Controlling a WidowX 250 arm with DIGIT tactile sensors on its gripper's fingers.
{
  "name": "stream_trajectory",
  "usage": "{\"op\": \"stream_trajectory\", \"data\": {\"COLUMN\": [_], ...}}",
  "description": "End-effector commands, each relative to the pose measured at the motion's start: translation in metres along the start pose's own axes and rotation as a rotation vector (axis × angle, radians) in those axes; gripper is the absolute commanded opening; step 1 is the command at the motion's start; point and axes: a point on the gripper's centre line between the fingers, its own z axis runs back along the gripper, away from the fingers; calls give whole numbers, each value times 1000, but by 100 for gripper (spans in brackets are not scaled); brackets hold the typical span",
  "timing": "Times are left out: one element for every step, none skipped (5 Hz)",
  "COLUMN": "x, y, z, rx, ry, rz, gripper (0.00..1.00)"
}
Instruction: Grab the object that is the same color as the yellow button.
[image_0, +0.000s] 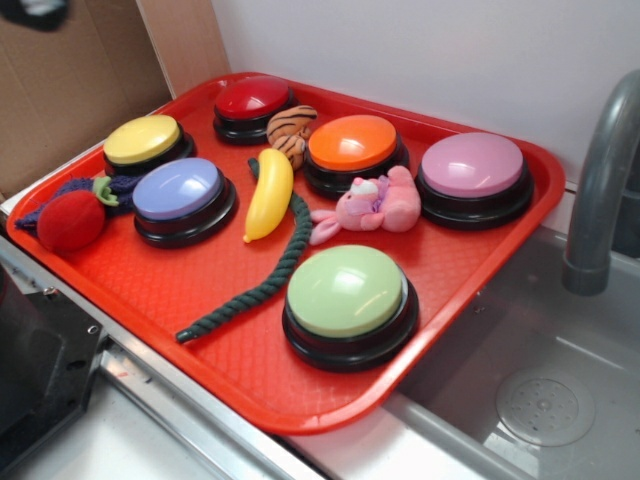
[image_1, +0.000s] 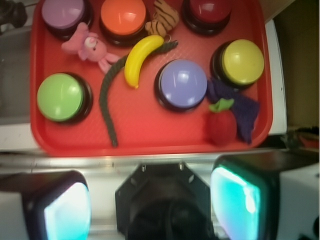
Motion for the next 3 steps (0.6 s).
{"op": "stream_trajectory", "data": {"x": [69, 87, 100], "y": [-13, -14, -17], "z": [-59, -88, -112], "rx": [7, -13, -7], "ry": [-121, -137, -177], "rz": [47, 44, 55], "gripper": [100, 100, 100]}}
